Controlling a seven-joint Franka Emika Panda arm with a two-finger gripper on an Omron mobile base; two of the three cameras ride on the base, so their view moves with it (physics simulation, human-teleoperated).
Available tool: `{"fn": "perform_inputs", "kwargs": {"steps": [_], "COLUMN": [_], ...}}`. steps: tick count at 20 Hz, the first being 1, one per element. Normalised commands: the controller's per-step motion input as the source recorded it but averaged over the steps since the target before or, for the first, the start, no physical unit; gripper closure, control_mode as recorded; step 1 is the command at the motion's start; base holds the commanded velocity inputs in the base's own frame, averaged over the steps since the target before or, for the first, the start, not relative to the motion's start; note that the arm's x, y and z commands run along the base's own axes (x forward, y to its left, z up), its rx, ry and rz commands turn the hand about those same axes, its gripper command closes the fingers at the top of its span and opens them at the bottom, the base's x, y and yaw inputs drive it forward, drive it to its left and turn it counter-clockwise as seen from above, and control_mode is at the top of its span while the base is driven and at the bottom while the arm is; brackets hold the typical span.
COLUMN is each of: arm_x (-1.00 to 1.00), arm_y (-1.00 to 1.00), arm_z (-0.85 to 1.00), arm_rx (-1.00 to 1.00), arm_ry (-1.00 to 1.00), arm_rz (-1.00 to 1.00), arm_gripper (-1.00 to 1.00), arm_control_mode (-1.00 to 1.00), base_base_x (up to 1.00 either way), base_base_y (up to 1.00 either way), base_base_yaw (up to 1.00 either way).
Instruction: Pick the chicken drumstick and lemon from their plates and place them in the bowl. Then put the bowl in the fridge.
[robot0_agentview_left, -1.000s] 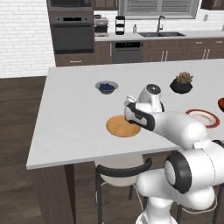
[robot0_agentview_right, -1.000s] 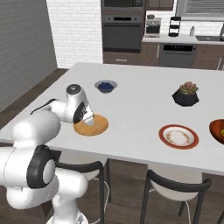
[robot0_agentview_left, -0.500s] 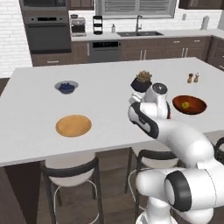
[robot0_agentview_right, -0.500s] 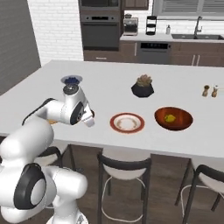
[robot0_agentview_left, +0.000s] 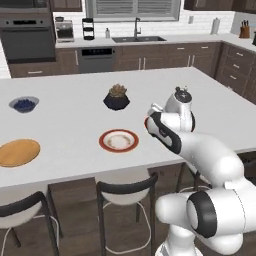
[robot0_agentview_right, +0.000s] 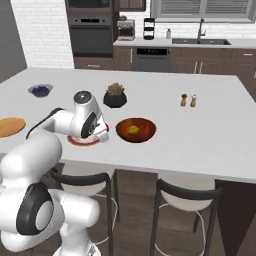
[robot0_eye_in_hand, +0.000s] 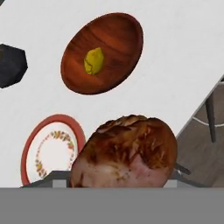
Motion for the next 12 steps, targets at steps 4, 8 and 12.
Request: {"fn": "perform_inputs", "kwargs": {"steps": [4,8,12], "arm_x": [0.00,0.00,0.00], "arm_y": [0.00,0.00,0.00], "arm_z": [0.00,0.00,0.00], "arm_rx": [0.00,0.00,0.00], "arm_ry": [0.00,0.00,0.00], "arm_rz": [0.00,0.00,0.00], "arm_gripper": [1.00,1.00,1.00], "arm_control_mode": [1.00,1.00,1.00], "base_base_x": [0.34,0.96,1.00], "base_base_y": [-0.86,-0.11,0.00], "base_base_yaw": [0.02,0.01,0.00]}}
